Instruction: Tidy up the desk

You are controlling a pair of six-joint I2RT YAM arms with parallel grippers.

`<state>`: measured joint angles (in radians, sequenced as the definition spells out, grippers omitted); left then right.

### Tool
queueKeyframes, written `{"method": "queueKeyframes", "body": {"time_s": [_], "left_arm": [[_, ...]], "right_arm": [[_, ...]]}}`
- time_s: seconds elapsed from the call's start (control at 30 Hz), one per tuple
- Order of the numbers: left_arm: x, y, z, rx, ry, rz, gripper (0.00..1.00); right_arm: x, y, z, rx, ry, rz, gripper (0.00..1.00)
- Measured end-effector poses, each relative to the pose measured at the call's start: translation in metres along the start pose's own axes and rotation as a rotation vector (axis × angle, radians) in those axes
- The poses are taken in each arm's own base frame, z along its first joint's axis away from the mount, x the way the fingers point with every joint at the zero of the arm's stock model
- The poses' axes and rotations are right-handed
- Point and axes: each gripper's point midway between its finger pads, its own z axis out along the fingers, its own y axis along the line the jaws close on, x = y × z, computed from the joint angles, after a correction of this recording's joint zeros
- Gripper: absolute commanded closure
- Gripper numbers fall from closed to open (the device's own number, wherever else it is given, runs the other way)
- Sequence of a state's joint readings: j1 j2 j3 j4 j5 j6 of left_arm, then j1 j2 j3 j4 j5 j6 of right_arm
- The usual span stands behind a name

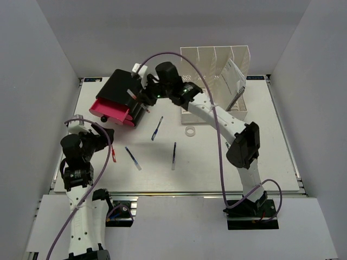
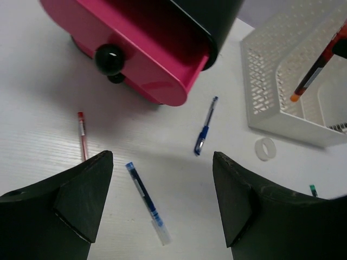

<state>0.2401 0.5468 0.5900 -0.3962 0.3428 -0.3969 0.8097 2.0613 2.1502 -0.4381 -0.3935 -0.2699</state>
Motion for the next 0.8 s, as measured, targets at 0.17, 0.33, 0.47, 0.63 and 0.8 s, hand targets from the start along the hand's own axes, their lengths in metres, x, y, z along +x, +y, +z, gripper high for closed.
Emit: {"method": "queueKeyframes", "body": {"time_s": [0.17,0.33,0.47,0.63,0.8], "left_arm": [[-0.004,0.013,-0.006,-0.086,-0.036,-0.012,0.16],[-0.011,0.018,-0.013,-0.132,-0.078,-0.016,0.16],[-0.014,0.019,-0.015,-0.144,-0.092,-0.016,0.16],[-0.014,0.019,-0.016,-0.145,-0.096,-0.019,0.16],[-0.014,0.019,-0.017,-0.144,-0.098,-0.022,0.16]], "right_arm": [[-0.018,0.026,0.039,-0.015,-0.098,0.000,1.00],[-0.048,0.036,0.068,0.003,-0.234,-0.030,1.00],[-0.058,0.030,0.084,0.030,-0.313,-0.027,1.00],[-0.048,0.024,0.102,0.044,-0.335,-0.023,1.00],[-0.033,0.019,0.116,0.064,-0.322,-0.044,1.00]]}}
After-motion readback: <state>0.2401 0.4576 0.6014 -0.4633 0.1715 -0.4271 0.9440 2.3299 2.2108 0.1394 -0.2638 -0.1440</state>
